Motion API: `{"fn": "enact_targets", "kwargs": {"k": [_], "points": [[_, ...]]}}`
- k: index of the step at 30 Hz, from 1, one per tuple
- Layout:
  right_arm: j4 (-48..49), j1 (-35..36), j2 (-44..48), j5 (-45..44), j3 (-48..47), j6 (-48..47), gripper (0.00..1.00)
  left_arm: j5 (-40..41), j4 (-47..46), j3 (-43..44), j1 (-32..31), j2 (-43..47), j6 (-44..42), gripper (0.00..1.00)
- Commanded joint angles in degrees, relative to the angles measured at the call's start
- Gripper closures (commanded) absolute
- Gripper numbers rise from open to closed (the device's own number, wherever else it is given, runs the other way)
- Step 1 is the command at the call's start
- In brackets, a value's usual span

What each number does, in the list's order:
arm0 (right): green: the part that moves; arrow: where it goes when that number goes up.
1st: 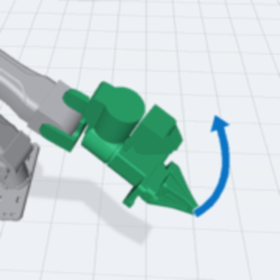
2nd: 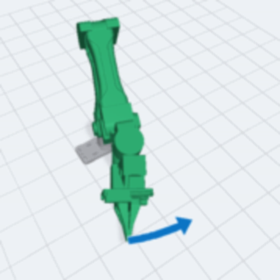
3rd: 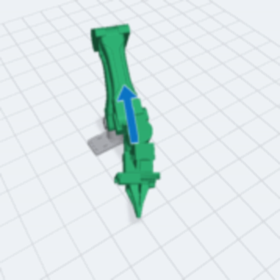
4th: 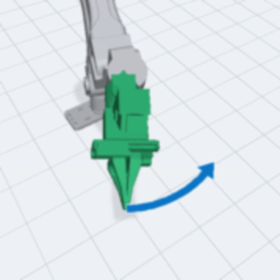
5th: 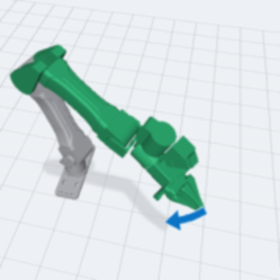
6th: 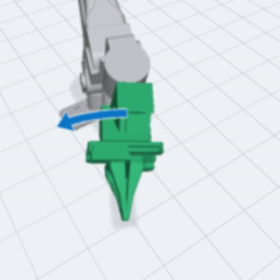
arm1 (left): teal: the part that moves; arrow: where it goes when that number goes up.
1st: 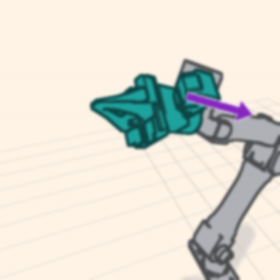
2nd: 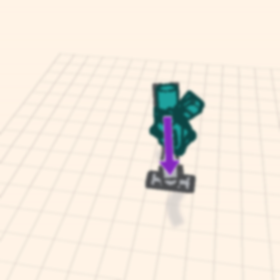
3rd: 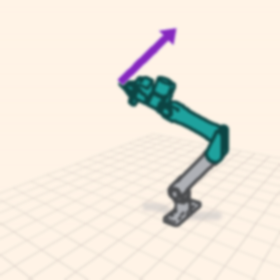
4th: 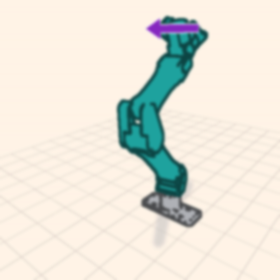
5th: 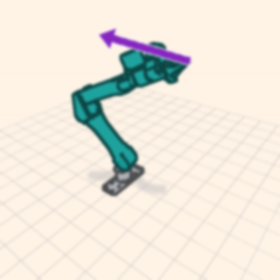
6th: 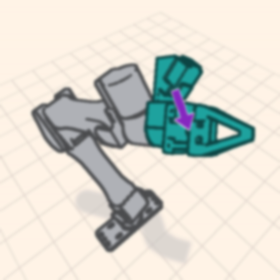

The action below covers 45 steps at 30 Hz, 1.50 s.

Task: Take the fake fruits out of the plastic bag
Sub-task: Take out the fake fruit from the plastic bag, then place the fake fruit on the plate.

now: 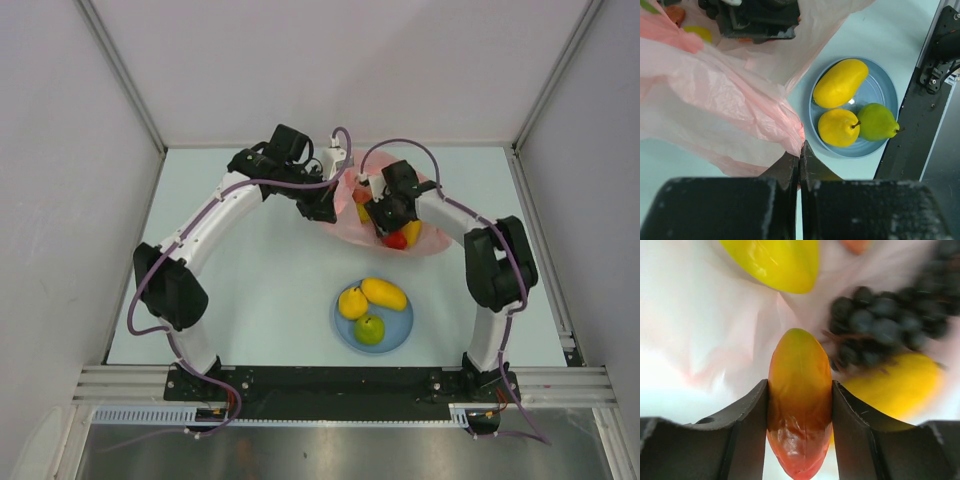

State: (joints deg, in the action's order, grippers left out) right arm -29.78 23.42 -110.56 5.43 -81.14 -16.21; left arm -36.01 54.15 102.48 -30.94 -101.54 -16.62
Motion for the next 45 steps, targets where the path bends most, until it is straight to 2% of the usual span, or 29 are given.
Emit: {"fn": "enact_targets", "kwargs": {"k": [1, 5, 7, 14, 17, 21, 24, 32, 36, 43, 44, 45], "points": [[0.1, -1.4, 14.2, 3.4, -0.6, -2.1, 0.73, -0.2, -1.5, -0.1, 0.2, 2.5, -0.3, 1.0], [-2.6, -3.6, 26.3, 14.3, -0.5, -4.0, 0.72, -0.3, -2.6, 0.2, 0.2, 2.5, 1.0, 1.0], [-7.5, -3.1, 29.1, 18.5, -0.3, -7.0, 0.72, -0.5, -3.3, 0.4, 0.2, 2.5, 1.6, 1.0], [-22.9, 4.6, 40.2, 14.6, 7.2, -14.1, 0.71, 1.2, -5.1, -2.4, 0.5, 5.5, 5.8, 1.0], [-26.2, 10.0, 45.7, 13.3, 12.7, -13.7, 0.71, 0.9, -7.3, -6.1, 0.5, 9.9, 6.1, 1.0], [-25.5, 20.1, 52.9, 10.6, 23.2, -15.2, 0.73, 3.0, -7.0, -8.7, 0.6, 14.3, 4.8, 1.0], [-22.5, 20.9, 52.0, 9.3, 24.2, -13.7, 0.71, 3.9, -5.7, -10.4, 0.6, 16.1, 2.7, 1.0], [-21.2, 21.4, 46.8, 9.8, 30.3, -18.9, 0.68, 7.4, -4.8, -16.8, 0.7, 21.3, -1.2, 1.0], [-17.5, 21.4, 46.4, 9.1, 33.4, -18.3, 0.68, 8.7, -4.1, -17.0, 1.4, 22.0, -2.4, 1.0], [-9.8, 24.2, 45.1, 8.4, 34.8, -14.9, 0.64, 6.0, -3.8, -16.4, 1.5, 21.1, -2.2, 1.0], [-9.1, 24.9, 44.7, 7.8, 35.0, -15.0, 0.61, 6.0, -4.0, -16.6, 1.5, 21.1, -2.1, 1.0], [-8.1, 25.1, 43.8, 7.4, 35.5, -15.3, 0.5, 6.0, -4.0, -16.7, 1.5, 21.1, -2.2, 1.0]]}}
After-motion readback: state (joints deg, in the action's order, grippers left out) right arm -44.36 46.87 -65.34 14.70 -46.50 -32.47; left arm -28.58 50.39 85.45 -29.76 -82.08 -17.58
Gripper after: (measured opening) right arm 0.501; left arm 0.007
